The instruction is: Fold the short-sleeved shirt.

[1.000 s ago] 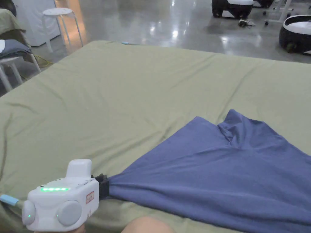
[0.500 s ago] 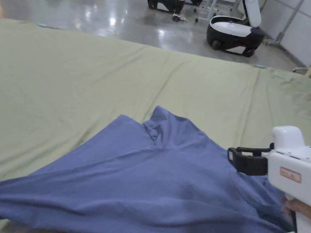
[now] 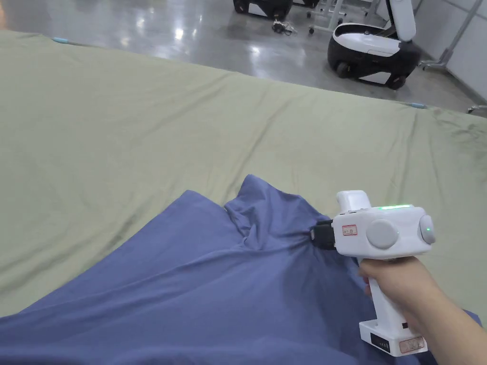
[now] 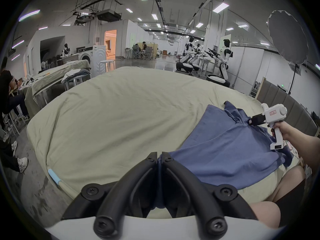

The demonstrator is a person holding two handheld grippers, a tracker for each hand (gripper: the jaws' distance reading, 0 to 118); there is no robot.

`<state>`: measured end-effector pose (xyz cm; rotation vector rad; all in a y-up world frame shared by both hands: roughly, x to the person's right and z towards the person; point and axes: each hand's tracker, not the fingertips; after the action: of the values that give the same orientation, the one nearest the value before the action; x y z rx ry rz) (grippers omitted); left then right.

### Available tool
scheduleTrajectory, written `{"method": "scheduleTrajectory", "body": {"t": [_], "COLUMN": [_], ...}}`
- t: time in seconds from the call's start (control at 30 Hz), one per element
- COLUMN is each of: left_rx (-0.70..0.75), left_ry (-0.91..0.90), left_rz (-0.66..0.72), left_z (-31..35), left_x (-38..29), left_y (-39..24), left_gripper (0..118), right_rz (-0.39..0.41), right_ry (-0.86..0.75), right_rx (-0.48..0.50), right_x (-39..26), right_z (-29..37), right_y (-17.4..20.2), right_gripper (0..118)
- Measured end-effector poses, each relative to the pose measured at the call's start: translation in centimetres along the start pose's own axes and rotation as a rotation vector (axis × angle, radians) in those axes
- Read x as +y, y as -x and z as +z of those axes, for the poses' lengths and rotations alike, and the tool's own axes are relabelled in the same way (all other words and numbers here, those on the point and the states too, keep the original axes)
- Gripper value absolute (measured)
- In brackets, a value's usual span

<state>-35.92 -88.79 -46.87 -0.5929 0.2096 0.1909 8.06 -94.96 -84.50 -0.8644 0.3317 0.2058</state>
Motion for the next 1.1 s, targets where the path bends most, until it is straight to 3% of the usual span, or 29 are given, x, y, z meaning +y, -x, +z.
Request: {"method": "scheduleTrajectory", "body": {"t": [0.03, 0.07, 0.17, 0.37, 0.5, 0.67, 0.77, 0.9, 1.1], "left_rx": [-0.002, -0.007, -0.021, -0.108, -0.131, -0.189, -0.19, -0.178, -0.171], "left_ry": [-0.001, -0.005, -0.024, -0.123, -0.237, -0.383, -0.438, -0.505, -0.519], "left_rz": [-0.003, -0.005, -0.005, 0.026, -0.061, -0.067, -0.096, -0.143, -0.071], "left_z": [0.0, 0.2, 0.9, 3.5, 5.2, 8.1, 9.0, 9.7, 7.4], "left_x": [0.1, 0.1, 0.9, 5.9, 11.6, 20.8, 25.7, 31.3, 40.4], "left_y": [0.1, -0.1, -0.3, -0.2, 0.0, -0.2, -1.3, -3.3, -4.8], "left_gripper": [2, 2, 2, 2, 1, 1, 1, 1, 1], "right_rz": [0.006, 0.013, 0.008, 0.001, -0.013, 0.024, 0.004, 0.008, -0.053], "right_ry": [-0.012, -0.03, -0.071, -0.297, -0.444, -0.656, -0.706, -0.77, -0.845], "right_rx": [-0.014, -0.046, -0.02, -0.043, -0.092, -0.186, -0.175, -0.239, -0.225], "right_x": [0.0, -0.2, 0.0, 1.5, 2.8, 4.4, 5.9, 9.0, 15.3], "right_z": [0.6, 1.5, 4.4, 16.7, 26.8, 37.7, 42.3, 45.1, 45.1], "right_y": [0.1, 0.3, 0.1, -1.1, -2.6, -4.1, -4.8, -5.2, -6.5], "right_gripper": [2, 2, 2, 2, 2, 2, 2, 2, 2]}}
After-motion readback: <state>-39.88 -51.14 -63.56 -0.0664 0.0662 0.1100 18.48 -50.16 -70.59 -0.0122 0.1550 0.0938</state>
